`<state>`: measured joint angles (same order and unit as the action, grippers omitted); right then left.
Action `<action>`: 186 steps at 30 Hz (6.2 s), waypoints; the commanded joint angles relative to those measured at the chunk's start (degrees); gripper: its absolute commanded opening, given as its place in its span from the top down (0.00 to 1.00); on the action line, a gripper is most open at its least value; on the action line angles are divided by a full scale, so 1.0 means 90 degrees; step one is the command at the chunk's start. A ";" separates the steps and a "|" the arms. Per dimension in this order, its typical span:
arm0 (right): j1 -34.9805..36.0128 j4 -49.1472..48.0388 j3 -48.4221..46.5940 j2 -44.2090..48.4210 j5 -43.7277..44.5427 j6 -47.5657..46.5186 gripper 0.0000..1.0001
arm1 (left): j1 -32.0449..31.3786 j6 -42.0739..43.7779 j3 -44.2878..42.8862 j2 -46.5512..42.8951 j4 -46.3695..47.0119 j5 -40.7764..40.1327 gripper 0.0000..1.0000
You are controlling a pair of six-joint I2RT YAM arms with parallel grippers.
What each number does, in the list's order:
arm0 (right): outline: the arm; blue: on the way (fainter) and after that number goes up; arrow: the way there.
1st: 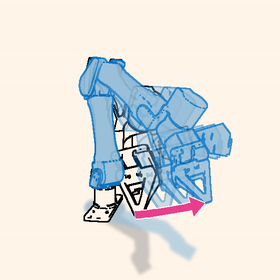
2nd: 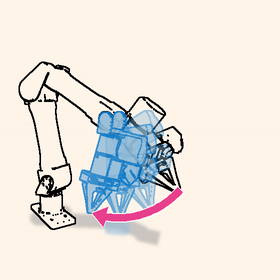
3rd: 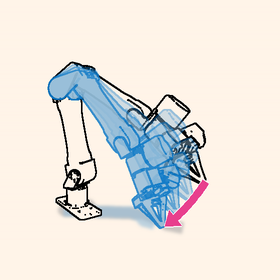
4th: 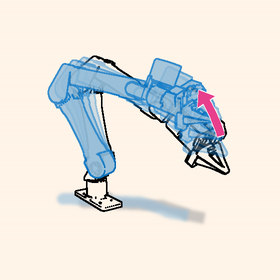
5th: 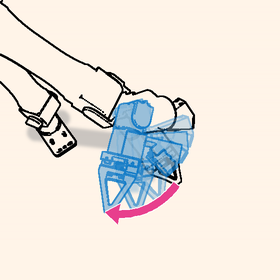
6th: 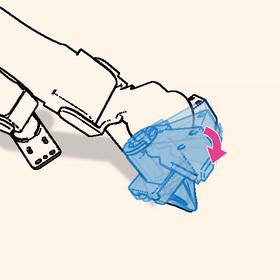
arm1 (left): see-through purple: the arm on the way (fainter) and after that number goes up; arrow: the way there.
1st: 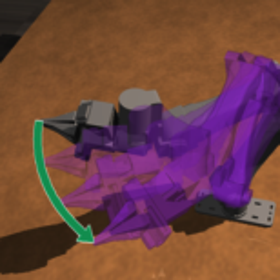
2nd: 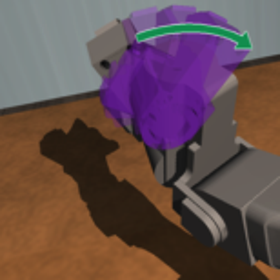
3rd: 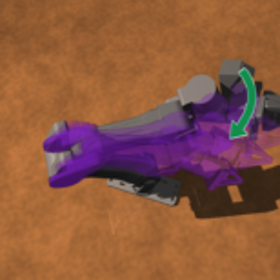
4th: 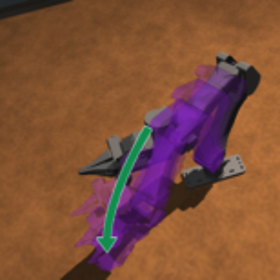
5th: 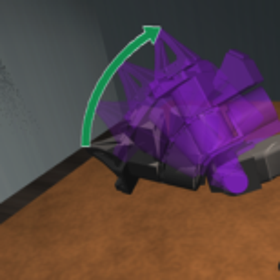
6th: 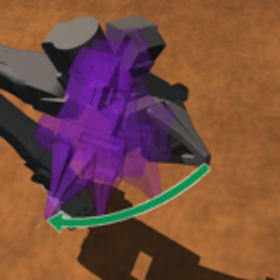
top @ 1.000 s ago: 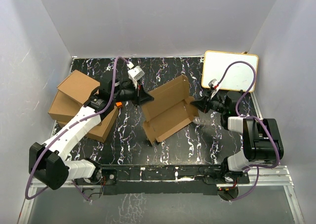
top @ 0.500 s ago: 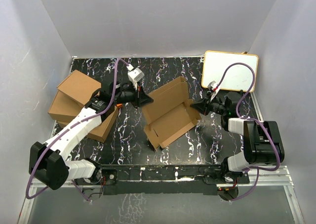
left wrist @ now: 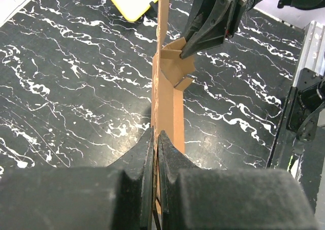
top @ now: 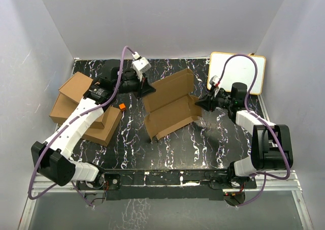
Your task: Fold the paper box
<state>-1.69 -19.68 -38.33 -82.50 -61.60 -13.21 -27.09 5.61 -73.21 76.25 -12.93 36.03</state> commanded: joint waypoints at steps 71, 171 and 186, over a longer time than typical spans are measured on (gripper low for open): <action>0.0372 -0.0603 -0.0047 -0.0338 -0.0316 -0.0746 0.81 | 0.0110 -0.0780 0.1214 -0.0542 0.0818 0.0409 1.00; 0.0078 0.4052 -0.2363 -0.1606 -0.1040 -0.6707 0.59 | 0.0110 -0.0602 0.0764 -0.0252 0.0264 0.0419 1.00; 0.0473 0.7390 -0.3215 -0.2268 -0.1311 -0.9981 0.60 | 0.0110 -0.0594 0.0786 -0.0190 0.0253 0.0380 1.00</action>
<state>1.93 44.60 -66.87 -105.19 -68.79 -97.86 -26.04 -0.62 -64.95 74.63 -8.97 39.53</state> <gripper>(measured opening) 0.398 0.013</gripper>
